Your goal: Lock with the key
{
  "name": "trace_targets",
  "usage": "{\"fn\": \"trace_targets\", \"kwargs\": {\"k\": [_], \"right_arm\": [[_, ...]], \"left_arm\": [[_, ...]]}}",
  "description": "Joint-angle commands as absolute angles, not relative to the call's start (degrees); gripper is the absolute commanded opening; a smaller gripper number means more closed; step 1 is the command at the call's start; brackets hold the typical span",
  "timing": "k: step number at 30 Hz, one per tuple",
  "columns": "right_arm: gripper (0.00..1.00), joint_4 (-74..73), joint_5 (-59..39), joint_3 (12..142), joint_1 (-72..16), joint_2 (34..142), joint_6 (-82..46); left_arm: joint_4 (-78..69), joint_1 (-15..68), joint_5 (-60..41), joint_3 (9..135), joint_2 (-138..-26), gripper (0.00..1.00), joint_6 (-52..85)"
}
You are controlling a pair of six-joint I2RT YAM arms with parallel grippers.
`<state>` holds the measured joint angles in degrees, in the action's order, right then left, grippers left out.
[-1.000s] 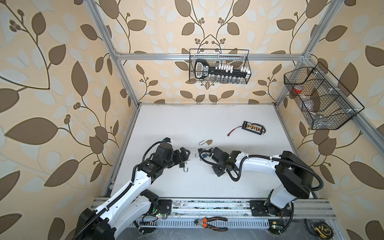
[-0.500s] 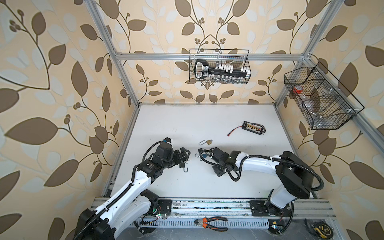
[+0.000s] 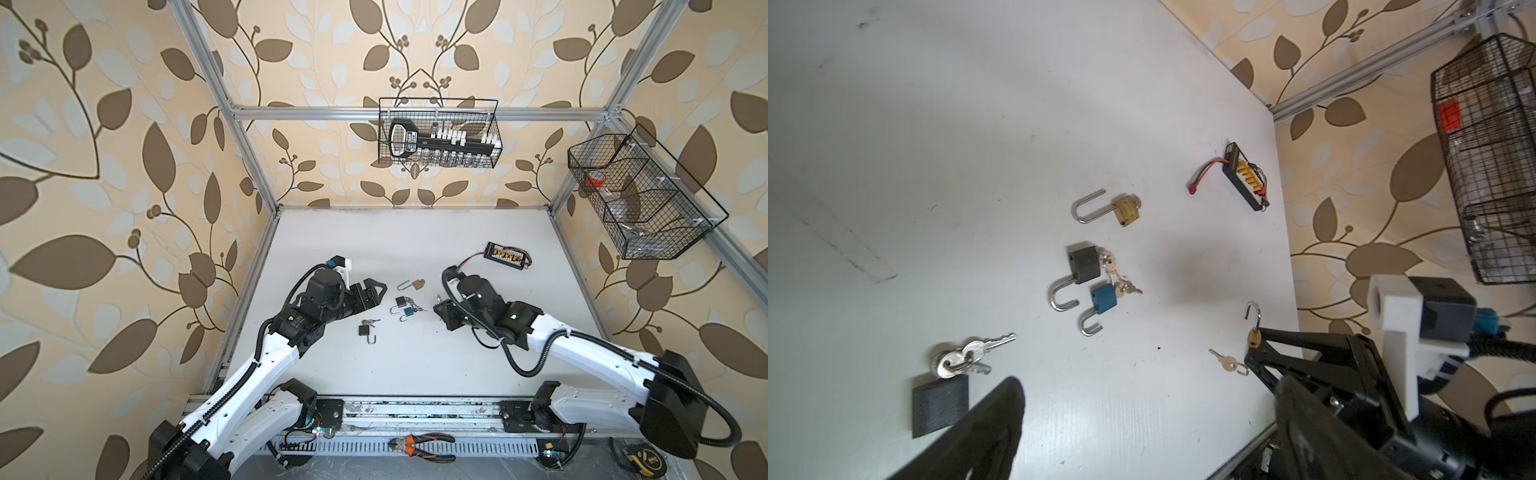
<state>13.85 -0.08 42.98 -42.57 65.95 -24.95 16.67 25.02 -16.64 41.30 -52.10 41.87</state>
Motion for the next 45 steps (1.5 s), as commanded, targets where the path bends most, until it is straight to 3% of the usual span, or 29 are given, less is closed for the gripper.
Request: {"fn": "trace_targets", "kwargs": {"k": [1, 6, 10, 18, 28, 45], "right_arm": [[0.00, 3.11, -10.44, 38.51, -39.89, 61.09, -26.14], [0.00, 1.60, -24.72, 38.51, -33.17, 59.10, -24.91], [0.00, 1.06, -36.14, 40.21, -32.70, 58.37, -19.86], [0.00, -2.79, -48.68, 42.18, -32.70, 60.17, -18.30], [0.00, -5.26, -53.09, 45.85, -35.16, 64.34, -19.95], [0.00, -4.75, -44.99, 43.04, -33.51, 61.55, -20.41]], "left_arm": [[11.30, 24.26, -23.56, 45.16, -54.59, 0.92, 39.91], [3.63, 24.52, -33.62, 48.14, -58.55, 0.90, 37.95], [0.35, 26.70, -36.26, 48.90, -59.37, 0.85, 36.58], [-7.86, 31.38, -42.70, 48.39, -60.72, 0.74, 37.22], [-11.33, 34.43, -48.95, 48.33, -63.24, 0.68, 36.43], [-10.74, 35.37, -48.25, 47.99, -62.33, 0.37, 35.40]]}}
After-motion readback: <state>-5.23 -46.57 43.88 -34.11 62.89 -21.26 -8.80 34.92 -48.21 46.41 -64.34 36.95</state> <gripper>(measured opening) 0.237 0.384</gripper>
